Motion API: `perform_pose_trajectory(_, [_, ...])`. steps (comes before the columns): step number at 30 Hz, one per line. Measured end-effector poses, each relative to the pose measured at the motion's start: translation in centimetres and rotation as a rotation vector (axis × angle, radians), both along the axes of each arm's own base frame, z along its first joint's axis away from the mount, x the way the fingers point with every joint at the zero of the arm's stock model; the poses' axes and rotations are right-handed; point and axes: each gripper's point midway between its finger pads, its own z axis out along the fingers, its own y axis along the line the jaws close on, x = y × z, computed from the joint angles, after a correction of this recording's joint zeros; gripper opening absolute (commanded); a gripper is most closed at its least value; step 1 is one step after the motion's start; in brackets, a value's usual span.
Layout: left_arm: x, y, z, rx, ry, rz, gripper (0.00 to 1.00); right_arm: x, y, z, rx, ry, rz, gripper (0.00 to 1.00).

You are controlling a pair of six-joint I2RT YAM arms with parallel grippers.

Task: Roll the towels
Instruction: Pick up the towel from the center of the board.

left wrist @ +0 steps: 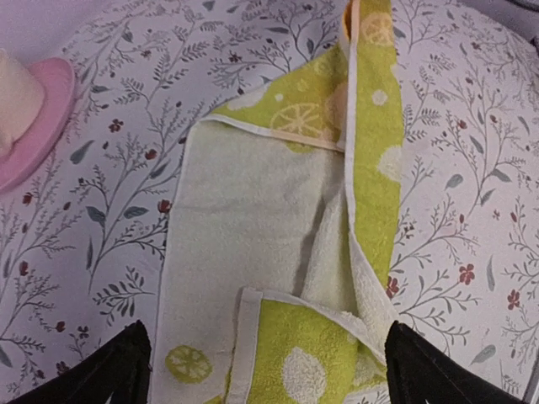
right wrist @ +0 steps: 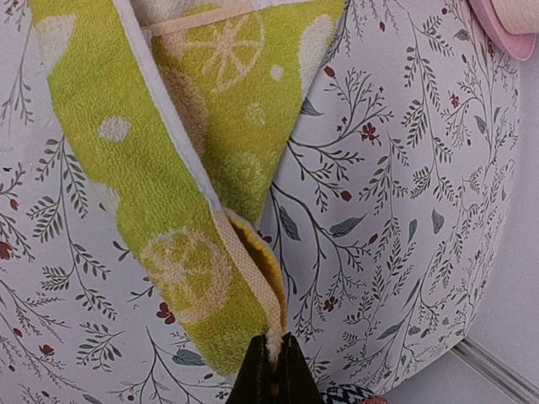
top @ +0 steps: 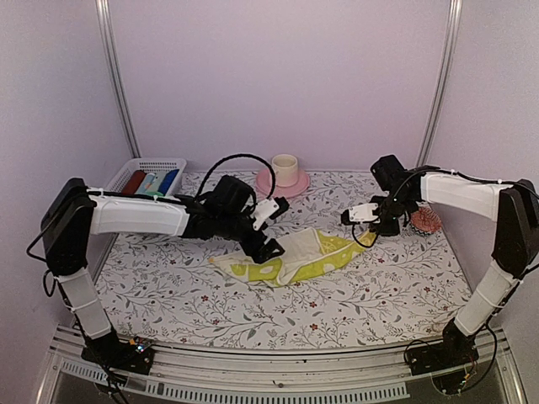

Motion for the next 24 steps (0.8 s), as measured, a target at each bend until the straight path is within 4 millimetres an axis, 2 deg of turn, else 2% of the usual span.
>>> perform_pose_trajectory(2, [-0.2, 0.3, -1.7, -0.003, 0.089, -0.058, 0.92, 0.3, -0.1, -0.1, -0.003, -0.015, -0.007, 0.02])
perform_pose_trajectory(5, [0.7, 1.2, -2.9, -0.037, 0.184, -0.086, 0.84, 0.3, -0.2, -0.6, -0.004, -0.019, -0.013, 0.02])
perform_pose_trajectory(8, [1.8, 1.4, -3.7, -0.057, 0.247, -0.091, 0.69, 0.2, -0.2, -1.2, -0.006, -0.009, -0.017, 0.02])
perform_pose_trajectory(10, [2.3, 0.7, -4.6, -0.051, 0.283, -0.099, 0.61, 0.3, -0.2, -1.4, -0.003, -0.010, -0.022, 0.02])
perform_pose_trajectory(13, [2.3, -0.1, -6.6, -0.028, 0.345, -0.107, 0.57, 0.6, -0.1, -1.5, 0.001, -0.015, -0.027, 0.02])
perform_pose_trajectory(16, [1.4, 0.5, -8.5, 0.009, 0.411, -0.094, 0.55, 0.7, 0.0, -1.8, 0.002, -0.013, -0.030, 0.02])
perform_pose_trajectory(24, [0.2, 0.6, -9.1, 0.001, 0.471, -0.106, 0.48, 0.9, 0.1, -1.9, 0.004, -0.015, -0.034, 0.02])
